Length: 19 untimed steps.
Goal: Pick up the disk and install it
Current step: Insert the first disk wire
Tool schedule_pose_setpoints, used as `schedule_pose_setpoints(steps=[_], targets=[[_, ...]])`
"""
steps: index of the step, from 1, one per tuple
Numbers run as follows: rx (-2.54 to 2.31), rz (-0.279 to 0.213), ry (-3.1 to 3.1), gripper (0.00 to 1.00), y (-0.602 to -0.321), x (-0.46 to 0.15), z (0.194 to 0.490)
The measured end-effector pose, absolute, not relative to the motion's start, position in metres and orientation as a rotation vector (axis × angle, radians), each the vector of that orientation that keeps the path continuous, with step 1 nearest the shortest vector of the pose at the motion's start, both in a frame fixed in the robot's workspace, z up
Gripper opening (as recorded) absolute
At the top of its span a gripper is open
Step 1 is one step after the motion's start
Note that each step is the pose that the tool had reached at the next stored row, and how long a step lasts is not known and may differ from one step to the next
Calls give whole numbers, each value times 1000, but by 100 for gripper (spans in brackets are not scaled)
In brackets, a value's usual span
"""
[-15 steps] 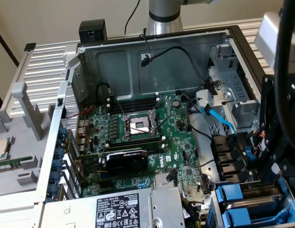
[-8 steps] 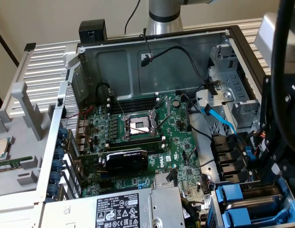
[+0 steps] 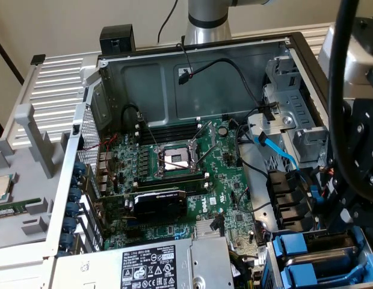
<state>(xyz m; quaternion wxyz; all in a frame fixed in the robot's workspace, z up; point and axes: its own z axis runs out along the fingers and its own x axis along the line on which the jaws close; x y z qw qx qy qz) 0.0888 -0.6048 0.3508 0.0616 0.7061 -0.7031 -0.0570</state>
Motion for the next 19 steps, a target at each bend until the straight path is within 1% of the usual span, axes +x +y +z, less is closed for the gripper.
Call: schedule_pose_setpoints(steps=[4, 12, 15, 19], targets=[[2132, -161, -2137, 17, -604, 87, 350], [2124, -112, -2139, 17, -597, 85, 349], [2126, -104, -2142, 17, -595, 82, 349], [2127, -75, -2159, 17, -595, 80, 349]])
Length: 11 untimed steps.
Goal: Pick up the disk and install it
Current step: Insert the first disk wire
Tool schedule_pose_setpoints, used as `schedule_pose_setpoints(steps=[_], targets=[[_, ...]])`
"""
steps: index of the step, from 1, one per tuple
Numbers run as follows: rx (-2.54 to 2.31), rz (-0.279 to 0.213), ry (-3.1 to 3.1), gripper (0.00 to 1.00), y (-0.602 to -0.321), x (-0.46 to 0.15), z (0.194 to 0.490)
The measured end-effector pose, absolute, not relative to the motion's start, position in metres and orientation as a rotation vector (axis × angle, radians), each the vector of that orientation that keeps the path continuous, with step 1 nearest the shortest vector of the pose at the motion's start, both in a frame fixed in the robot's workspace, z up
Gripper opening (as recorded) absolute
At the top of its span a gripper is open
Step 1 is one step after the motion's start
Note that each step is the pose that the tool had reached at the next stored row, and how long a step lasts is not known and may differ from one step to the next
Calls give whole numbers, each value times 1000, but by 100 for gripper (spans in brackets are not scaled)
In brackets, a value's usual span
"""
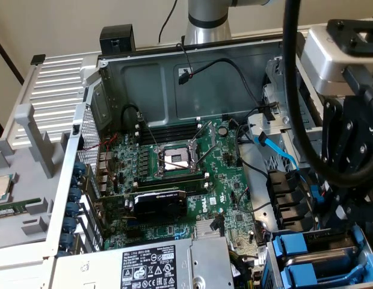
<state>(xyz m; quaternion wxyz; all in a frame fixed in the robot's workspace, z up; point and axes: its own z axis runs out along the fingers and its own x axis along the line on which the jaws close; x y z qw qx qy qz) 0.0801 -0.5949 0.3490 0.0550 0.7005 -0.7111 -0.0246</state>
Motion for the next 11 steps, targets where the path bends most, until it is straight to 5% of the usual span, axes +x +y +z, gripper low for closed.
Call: schedule_pose_setpoints(steps=[11], targets=[[2116, -44, -2180, 17, -595, 73, 348]])
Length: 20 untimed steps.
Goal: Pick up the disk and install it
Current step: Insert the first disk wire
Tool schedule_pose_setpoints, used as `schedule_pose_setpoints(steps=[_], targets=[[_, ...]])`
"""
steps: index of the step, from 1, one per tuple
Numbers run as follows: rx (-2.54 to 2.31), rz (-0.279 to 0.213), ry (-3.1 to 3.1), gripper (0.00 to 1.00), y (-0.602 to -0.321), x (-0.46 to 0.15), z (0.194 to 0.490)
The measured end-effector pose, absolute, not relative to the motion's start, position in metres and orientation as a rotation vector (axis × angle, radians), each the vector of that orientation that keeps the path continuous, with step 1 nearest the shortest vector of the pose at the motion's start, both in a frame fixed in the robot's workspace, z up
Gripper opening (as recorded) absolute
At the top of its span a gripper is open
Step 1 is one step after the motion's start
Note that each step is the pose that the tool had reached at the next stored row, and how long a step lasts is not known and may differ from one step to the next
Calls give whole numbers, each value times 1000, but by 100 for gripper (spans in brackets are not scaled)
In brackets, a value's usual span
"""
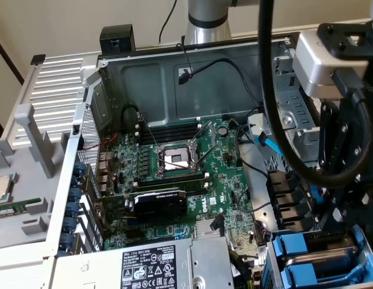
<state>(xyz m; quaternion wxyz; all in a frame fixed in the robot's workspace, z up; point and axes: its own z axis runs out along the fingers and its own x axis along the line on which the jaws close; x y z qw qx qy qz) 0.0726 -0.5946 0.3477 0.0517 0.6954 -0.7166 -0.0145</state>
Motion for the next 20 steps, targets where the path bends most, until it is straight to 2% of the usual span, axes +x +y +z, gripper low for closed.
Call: schedule_pose_setpoints(steps=[5, 20], targets=[[2110, -13, -2192, 17, -594, 71, 346], [2087, 6, -2228, 17, -594, 68, 342]])
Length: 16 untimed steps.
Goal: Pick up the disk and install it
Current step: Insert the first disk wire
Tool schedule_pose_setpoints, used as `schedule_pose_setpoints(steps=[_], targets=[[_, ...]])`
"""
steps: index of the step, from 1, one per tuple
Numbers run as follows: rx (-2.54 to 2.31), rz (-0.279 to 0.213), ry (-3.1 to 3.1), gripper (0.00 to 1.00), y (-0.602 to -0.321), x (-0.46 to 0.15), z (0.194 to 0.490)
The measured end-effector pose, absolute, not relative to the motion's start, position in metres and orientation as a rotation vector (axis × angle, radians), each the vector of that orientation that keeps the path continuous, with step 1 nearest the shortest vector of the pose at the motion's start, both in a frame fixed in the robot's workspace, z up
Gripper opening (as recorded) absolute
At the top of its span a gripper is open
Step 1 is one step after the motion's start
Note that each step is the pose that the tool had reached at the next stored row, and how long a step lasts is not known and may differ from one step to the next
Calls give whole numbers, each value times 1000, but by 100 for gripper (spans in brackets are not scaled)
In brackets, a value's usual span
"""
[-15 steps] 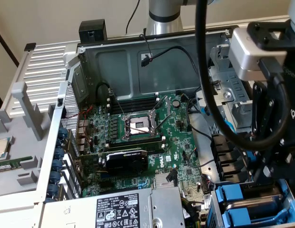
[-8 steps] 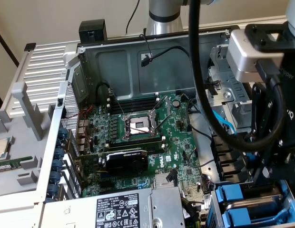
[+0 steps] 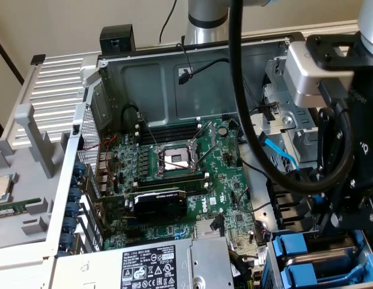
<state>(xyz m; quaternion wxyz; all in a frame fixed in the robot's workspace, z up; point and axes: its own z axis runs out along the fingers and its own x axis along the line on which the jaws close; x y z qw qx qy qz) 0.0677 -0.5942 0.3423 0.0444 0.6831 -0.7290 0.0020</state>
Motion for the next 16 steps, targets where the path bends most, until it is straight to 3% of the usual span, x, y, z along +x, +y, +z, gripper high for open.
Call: schedule_pose_setpoints(steps=[16], targets=[[2059, 20, -2243, 17, -591, 68, 341]])
